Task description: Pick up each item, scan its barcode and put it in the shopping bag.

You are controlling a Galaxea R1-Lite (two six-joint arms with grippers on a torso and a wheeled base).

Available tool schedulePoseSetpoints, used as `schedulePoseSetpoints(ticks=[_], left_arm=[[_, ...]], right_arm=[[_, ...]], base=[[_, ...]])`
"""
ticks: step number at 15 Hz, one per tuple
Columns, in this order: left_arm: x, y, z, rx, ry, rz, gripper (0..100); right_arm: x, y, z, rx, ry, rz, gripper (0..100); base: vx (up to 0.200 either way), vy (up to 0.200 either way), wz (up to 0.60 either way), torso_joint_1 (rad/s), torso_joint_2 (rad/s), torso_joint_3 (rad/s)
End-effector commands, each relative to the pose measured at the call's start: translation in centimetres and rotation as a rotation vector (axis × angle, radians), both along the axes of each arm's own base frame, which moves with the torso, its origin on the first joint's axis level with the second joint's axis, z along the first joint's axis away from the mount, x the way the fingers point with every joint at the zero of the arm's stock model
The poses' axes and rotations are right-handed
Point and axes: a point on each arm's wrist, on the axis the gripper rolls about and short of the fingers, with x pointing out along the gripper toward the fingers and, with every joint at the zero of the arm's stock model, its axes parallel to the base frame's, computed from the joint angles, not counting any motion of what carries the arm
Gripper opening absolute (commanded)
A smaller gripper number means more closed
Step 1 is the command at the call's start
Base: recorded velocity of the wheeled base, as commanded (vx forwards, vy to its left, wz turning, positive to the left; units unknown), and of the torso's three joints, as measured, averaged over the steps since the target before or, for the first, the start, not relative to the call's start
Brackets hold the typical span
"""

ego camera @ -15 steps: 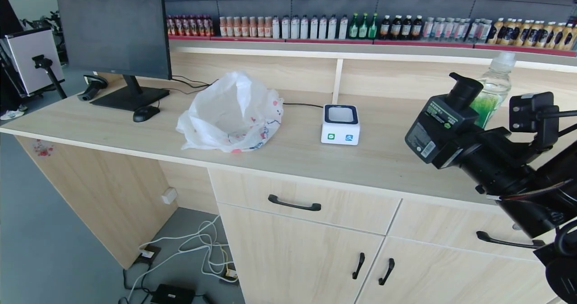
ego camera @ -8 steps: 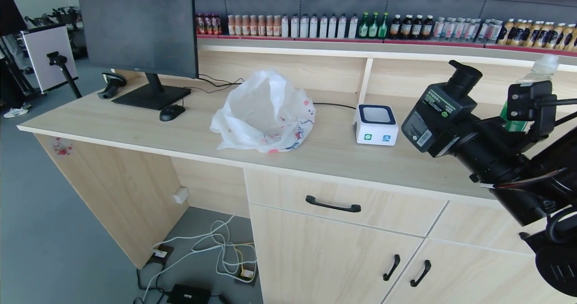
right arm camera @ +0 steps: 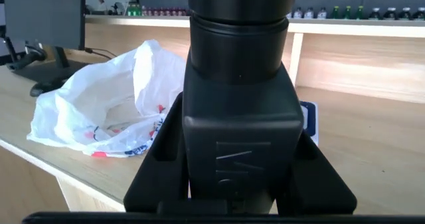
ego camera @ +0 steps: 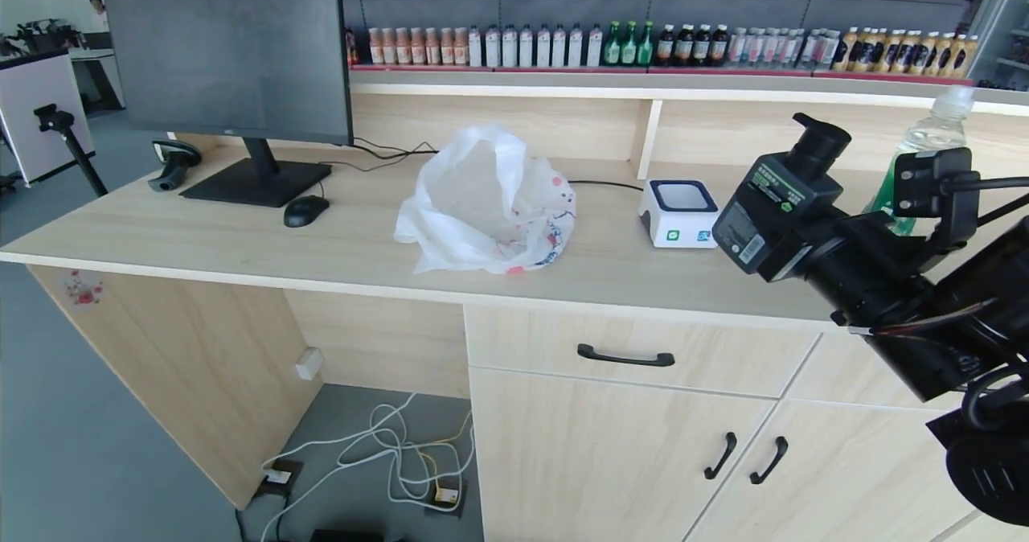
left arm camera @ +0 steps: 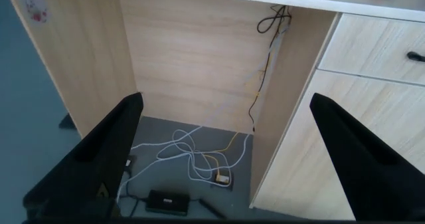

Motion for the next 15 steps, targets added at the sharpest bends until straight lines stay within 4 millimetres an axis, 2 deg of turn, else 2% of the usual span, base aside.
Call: schedulePoseSetpoints(ticks=[1, 2, 7, 14, 15], left_arm=[[0.00, 0.00, 0.00, 0.002, 0.000, -0.001, 100], [0.00, 0.00, 0.00, 0.002, 0.000, 0.000, 100], [0.00, 0.00, 0.00, 0.005, 0.000, -0.001, 100], [0.00, 0.00, 0.00, 0.003, 0.000, 0.000, 100], [0.00, 0.00, 0.00, 0.002, 0.000, 0.000, 100]], right_arm=[[0.25, 0.10, -0.05, 0.000, -0.001, 0.001, 0], [0.29, 0.21, -0.10, -0.001, 0.000, 0.005, 0], [0.43, 0.53, 0.20, 0.003, -0.013, 0.015, 0], [0.58, 0.68, -0.03, 0.001, -0.006, 0.018, 0], [0.70, 0.95, 0.09, 0.002, -0.012, 0.025, 0]], base=[[0.000, 0.200, -0.60, 0.007, 0.01, 0.002], [0.000, 0.200, -0.60, -0.002, 0.00, 0.002], [0.000, 0.000, 0.00, 0.000, 0.00, 0.000], [0.200, 0.000, 0.00, 0.002, 0.00, 0.004], [0.000, 0.000, 0.00, 0.000, 0.00, 0.000]])
